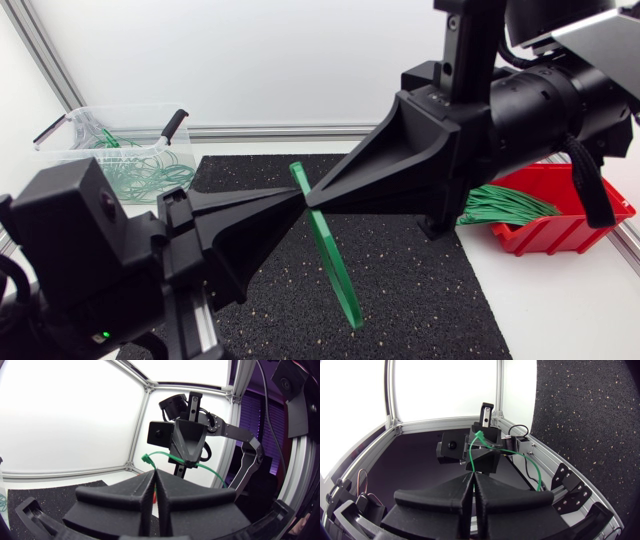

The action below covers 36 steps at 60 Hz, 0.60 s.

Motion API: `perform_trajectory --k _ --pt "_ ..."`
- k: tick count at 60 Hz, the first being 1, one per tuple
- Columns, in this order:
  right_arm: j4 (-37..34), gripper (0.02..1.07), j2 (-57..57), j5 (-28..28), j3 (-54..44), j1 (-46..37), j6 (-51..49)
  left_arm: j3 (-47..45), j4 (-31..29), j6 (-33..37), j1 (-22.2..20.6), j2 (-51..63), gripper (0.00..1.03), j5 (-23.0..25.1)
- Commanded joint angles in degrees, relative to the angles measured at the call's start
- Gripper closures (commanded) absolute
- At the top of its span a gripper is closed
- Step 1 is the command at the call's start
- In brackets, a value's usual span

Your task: Take a green cable tie from the red box, thread the tail through the head to close it, then place it in the transparent bin on the left.

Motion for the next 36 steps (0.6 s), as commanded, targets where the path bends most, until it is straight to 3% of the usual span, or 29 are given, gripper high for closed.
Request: perform_trajectory --k 1,36 --pt "-0.90 1.01 1.14 1.11 0.31 -1.24 1.64 -0.78 2.46 2.84 -1.02 0.27 1.00 0.00" --pt "-2.13 1.01 2.46 1.72 1.98 -1.51 1.73 -2.54 4.05 9.52 -4.44 1.41 1.00 -3.34"
